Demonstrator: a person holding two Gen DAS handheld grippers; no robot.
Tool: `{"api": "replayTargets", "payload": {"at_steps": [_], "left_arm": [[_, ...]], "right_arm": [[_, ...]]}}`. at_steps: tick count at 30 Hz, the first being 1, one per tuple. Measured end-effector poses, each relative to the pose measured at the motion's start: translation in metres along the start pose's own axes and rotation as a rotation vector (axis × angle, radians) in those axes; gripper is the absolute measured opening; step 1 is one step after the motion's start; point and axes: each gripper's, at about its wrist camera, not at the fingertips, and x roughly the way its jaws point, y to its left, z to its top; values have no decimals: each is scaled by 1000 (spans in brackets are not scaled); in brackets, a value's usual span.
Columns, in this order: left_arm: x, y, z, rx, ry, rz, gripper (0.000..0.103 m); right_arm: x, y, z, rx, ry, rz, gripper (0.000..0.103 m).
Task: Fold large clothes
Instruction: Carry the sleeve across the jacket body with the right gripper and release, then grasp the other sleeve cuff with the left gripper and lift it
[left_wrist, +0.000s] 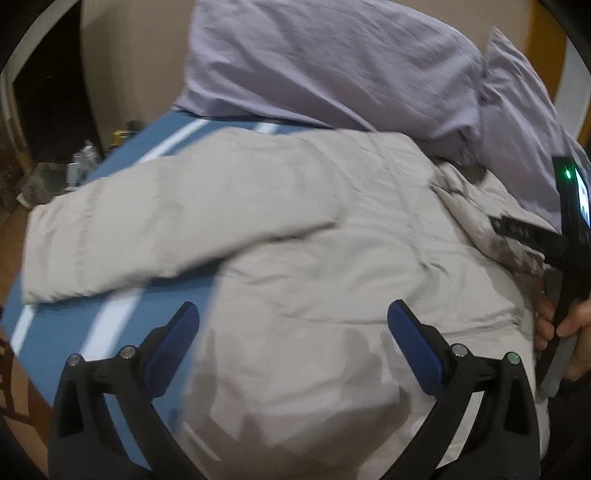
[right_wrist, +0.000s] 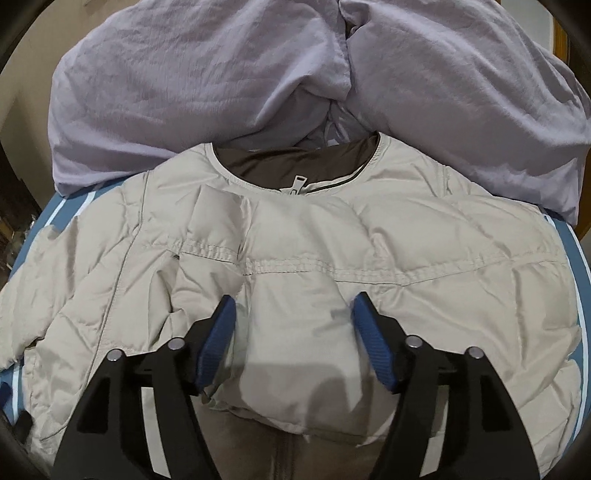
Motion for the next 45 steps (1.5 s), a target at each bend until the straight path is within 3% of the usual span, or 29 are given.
{"api": "replayTargets", "payload": {"at_steps": [5, 10, 18, 28, 34, 38, 40, 42, 44, 45], "left_arm": [[-6, 35, 7, -46, -23, 66, 101], [-8, 57, 13, -47, -45, 143, 101], [-7, 93, 16, -69, -67, 218, 101], [5, 191, 18, -235, -36, 309, 100], [22, 241, 10, -357, 43, 296, 91], [24, 247, 6, -383, 37, 263, 89], [24, 245, 6, -376, 26, 269, 82], [24, 242, 6, -370, 14, 276, 67], [22, 240, 8, -377, 6, 255, 41], [22, 240, 9, -384, 6, 239, 36]], "right_arm": [[10, 4, -6, -16, 11, -18, 75], [16, 18, -12, -99, 5, -93, 75], [16, 19, -15, -96, -7, -84, 75], [15, 16, -16, -83, -18, -65, 76], [15, 17, -16, -83, -17, -67, 76], [15, 17, -16, -82, -16, -66, 76], [15, 16, -17, -81, -12, -64, 76], [15, 15, -16, -81, -6, -61, 76], [13, 14, -16, -82, 0, -56, 76], [11, 14, -17, -84, 3, -53, 76]]}}
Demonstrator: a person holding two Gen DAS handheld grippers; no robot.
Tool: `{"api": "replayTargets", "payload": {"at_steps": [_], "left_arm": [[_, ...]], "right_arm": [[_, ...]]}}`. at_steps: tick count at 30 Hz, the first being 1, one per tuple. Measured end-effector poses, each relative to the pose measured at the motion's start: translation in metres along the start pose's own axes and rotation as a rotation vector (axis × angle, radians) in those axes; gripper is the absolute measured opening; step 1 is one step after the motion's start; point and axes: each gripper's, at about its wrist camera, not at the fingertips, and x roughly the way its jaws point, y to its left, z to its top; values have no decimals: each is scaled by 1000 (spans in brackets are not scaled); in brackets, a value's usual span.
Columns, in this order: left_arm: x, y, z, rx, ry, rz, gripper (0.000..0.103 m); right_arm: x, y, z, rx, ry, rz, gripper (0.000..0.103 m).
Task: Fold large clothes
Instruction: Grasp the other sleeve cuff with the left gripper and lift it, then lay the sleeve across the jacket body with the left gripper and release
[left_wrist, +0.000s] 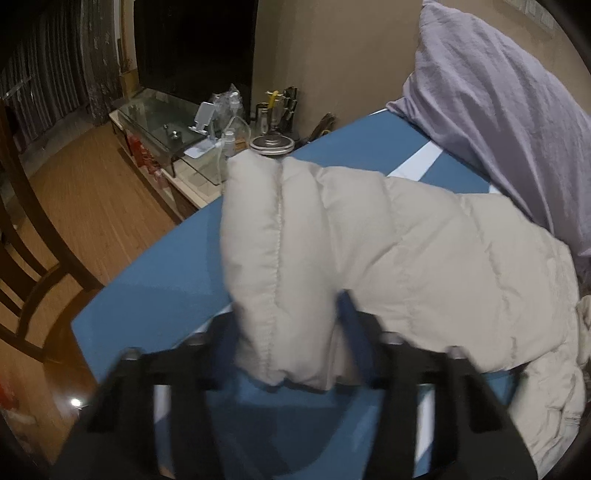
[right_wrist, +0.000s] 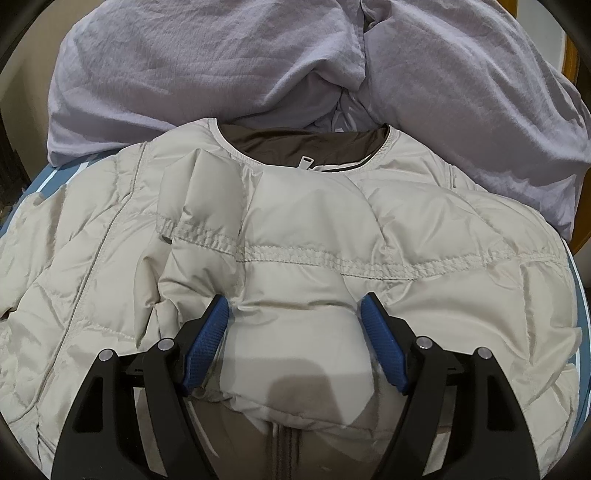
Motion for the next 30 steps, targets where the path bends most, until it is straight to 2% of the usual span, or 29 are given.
{"api": "replayTargets", "payload": {"at_steps": [1, 2, 5, 8, 11, 14, 18, 24, 30], "left_arm": [[0, -2, 1, -10, 9, -19, 28], [-1, -4, 3, -15, 12, -13, 25], [-8, -20, 9, -4, 1, 4, 22], [-27, -41, 19, 16, -42, -29, 21], [-51, -68, 29, 48, -88, -85, 21], [-76, -104, 37, 88, -132, -142, 21], [-105, -161, 41, 148, -158, -268, 21], [-130, -244, 21, 276, -158, -377, 20], [-144, -323, -13, 408, -145, -480, 19]], "right_arm": [[-2, -1, -1, -3, 1, 3, 76], [-4, -1, -1, -5, 2, 7, 76], [-13, -5, -3, -10, 2, 32, 76], [-24, -10, -5, -20, 1, 61, 76], [-35, -17, -8, -32, -7, 63, 77], [-45, -25, -11, -49, -22, 50, 83], [-54, -35, -16, -78, -41, 7, 83], [-70, -64, -26, -52, -72, -3, 83], [-80, -98, -41, -2, -96, -45, 84]]}}
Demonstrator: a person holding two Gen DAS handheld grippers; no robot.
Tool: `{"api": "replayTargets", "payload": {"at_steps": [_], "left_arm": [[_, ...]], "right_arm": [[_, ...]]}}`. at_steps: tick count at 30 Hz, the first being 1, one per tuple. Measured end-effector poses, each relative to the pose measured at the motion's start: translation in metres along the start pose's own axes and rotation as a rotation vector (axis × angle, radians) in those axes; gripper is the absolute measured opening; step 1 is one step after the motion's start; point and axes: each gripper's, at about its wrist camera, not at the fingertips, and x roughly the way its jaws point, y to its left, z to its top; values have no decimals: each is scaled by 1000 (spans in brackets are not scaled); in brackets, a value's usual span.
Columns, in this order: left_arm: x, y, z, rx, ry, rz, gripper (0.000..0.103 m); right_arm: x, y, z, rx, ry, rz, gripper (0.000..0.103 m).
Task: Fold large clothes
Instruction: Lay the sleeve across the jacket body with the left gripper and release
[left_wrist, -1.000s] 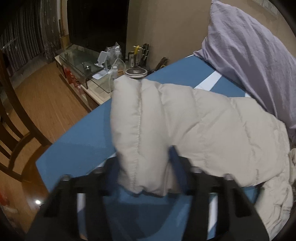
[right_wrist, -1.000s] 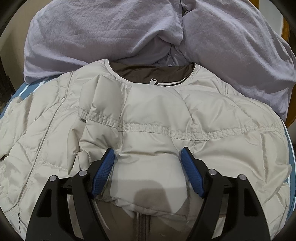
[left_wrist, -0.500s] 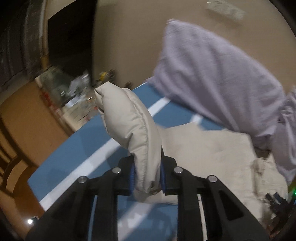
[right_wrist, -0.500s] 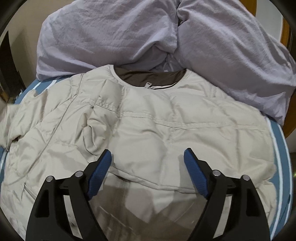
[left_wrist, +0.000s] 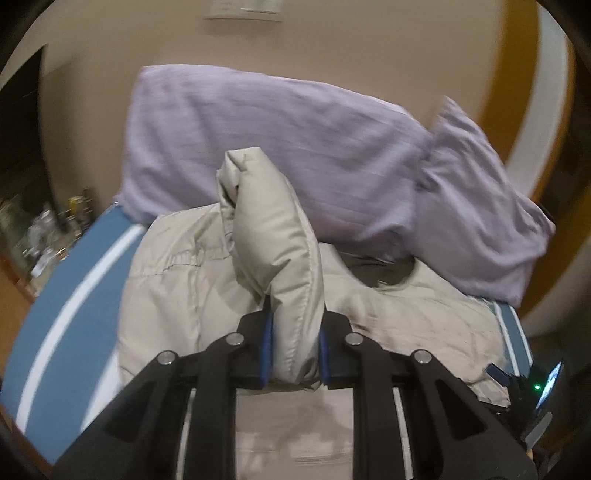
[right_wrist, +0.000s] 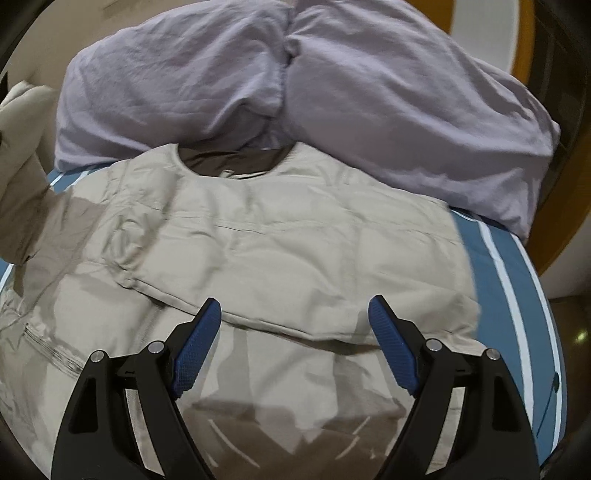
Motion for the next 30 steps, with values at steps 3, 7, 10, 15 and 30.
{"api": "replayTargets", "payload": {"at_steps": [3, 7, 10, 15, 30], "left_arm": [[14, -38, -8, 57, 27, -39, 19], [40, -80, -26, 120, 84, -74, 19], [56, -99, -40, 154, 119, -78, 19], [84, -126, -59, 205, 182, -71, 19], [92, -135, -67, 241, 183, -29, 45]], "right_arm": [[-2, -16, -5, 23, -6, -17, 84], [-2, -31, -12, 37, -10, -44, 84], [-2, -40, -15, 49, -11, -54, 84], [1, -51, -20, 70, -9, -50, 84], [6, -57, -26, 90, -1, -26, 84]]}}
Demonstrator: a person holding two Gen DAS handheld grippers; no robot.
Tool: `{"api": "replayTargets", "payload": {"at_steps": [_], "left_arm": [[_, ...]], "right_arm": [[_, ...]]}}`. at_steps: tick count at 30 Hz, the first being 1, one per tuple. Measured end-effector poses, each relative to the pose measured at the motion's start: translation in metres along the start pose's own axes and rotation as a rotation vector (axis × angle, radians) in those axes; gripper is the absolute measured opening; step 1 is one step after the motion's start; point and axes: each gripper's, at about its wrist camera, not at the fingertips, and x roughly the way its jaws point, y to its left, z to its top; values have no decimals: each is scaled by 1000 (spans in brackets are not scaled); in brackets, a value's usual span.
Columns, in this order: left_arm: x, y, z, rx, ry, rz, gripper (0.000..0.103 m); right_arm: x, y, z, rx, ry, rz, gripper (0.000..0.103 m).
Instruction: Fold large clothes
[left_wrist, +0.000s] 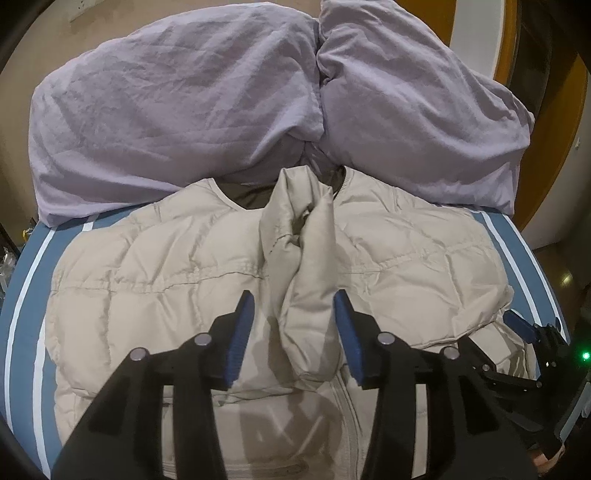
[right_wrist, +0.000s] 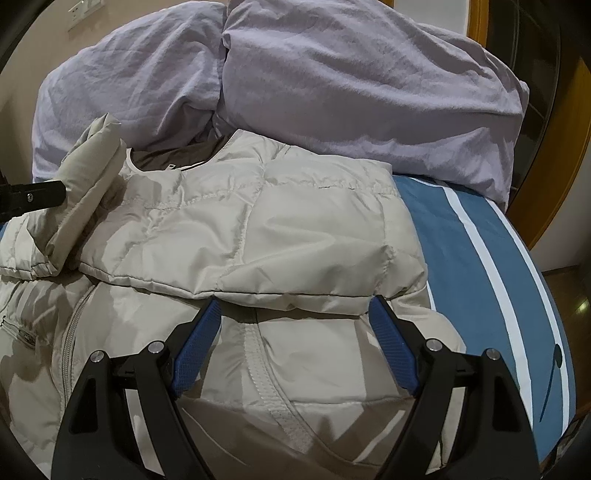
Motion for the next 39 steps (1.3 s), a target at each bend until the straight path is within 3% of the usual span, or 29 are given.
{"api": "replayTargets", "payload": {"at_steps": [6, 11, 18, 23, 33, 39], "left_arm": [[-11, 10, -1, -64, -59, -81, 45], [-20, 6, 4, -21, -94, -12, 48], [24, 4, -6, -3, 4, 93, 48], [46, -5, -17, 59, 16, 170, 49], [57, -6, -23, 66, 18, 178, 50], [30, 7, -33, 31, 19, 126, 52]], "right_arm": [[3, -4, -2, 11, 6, 5, 84], [7, -5, -2, 19, 17, 6, 84], [9, -7, -3, 22, 20, 11, 84], [11, -7, -4, 25, 25, 13, 84], [14, -6, -5, 34, 32, 2, 86], [-2, -14, -10, 44, 36, 9, 86]]}}
